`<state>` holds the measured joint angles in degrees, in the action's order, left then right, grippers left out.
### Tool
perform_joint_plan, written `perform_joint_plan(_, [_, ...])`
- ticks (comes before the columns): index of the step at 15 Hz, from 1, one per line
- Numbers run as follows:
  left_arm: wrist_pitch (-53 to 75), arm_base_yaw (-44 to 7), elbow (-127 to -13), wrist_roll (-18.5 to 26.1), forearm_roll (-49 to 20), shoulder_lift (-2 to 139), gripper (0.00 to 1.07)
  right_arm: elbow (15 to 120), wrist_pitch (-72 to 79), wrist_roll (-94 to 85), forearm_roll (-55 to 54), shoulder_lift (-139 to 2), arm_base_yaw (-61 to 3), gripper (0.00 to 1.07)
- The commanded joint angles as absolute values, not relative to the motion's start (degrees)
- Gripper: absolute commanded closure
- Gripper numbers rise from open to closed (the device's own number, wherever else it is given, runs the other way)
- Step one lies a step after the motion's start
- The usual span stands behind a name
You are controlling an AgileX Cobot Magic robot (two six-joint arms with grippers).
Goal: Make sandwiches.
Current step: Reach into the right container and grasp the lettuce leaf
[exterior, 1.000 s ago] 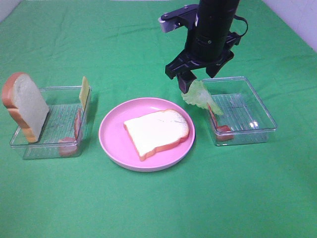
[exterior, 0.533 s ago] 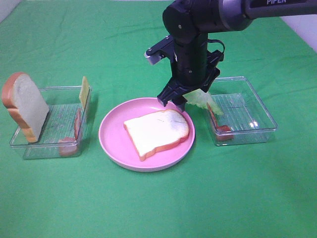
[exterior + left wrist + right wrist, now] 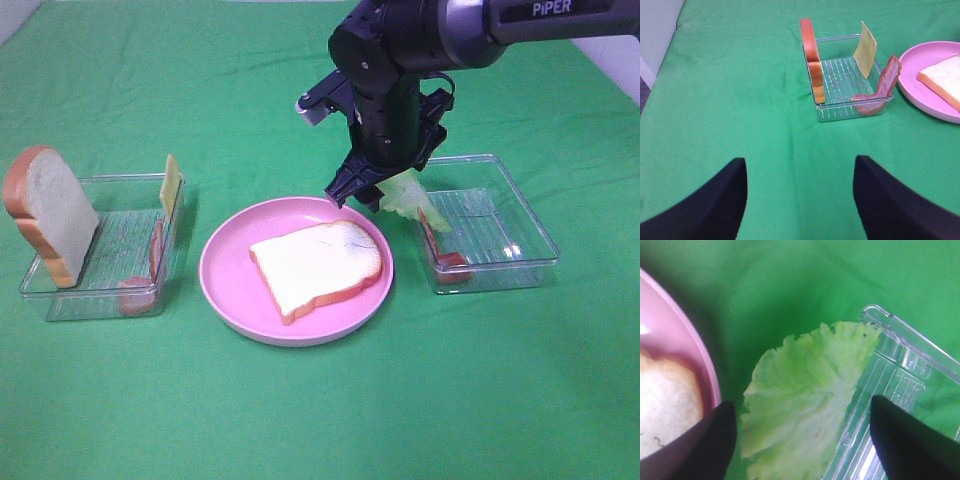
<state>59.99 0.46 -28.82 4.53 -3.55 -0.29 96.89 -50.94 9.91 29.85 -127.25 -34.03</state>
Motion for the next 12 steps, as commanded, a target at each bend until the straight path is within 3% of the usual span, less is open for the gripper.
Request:
perform_joint_plan(1, [59.5, 0.5, -28.7, 4.4, -3.4, -1.3, 0.46, 97.2, -51.1, 10.4, 31.7, -128.5, -34.1, 0.41])
perform_joint_plan(7, [59.5, 0.5, -28.7, 4.4, -3.4, -1.3, 0.46, 97.2, -51.8, 12.1, 35.0, -130.6, -34.0, 0.43])
perform_joint_plan(12, [59.5, 0.5, -28.7, 4.4, -3.4, -1.3, 0.46, 97.2, -52.3, 12.3, 35.2, -130.5, -34.0, 0.70])
